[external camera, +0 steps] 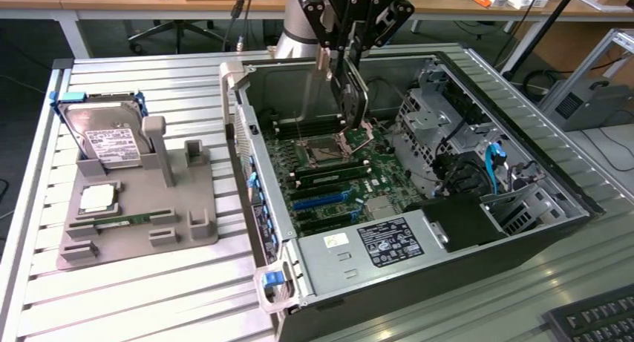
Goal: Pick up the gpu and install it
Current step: 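Pick up the gpu and move the gpu toward the slot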
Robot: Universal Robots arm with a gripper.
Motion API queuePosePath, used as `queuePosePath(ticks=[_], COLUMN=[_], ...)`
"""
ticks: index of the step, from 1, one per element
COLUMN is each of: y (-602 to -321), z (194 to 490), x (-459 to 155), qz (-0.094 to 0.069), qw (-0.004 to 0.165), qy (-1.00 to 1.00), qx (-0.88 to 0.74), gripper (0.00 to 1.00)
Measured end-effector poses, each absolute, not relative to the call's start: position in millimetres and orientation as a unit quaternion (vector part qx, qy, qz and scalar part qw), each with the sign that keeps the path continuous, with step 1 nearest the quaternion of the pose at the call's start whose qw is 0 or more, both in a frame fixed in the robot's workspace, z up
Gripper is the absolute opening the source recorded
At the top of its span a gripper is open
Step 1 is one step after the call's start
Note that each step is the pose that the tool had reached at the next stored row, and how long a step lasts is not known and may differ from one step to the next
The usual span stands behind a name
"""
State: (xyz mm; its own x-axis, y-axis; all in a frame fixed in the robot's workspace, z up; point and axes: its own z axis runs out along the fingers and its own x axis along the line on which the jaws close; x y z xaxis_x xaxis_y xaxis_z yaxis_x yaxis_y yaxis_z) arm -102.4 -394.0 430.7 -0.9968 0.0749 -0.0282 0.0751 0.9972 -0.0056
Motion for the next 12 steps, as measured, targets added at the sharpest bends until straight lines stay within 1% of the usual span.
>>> queuePosePath(ticks=[12], y=[-394.1], z=[430.4], x=[-96.4], qz=[-0.003], qw=[0.014], qy=[0.999], qx=[0.038], gripper=[0.27])
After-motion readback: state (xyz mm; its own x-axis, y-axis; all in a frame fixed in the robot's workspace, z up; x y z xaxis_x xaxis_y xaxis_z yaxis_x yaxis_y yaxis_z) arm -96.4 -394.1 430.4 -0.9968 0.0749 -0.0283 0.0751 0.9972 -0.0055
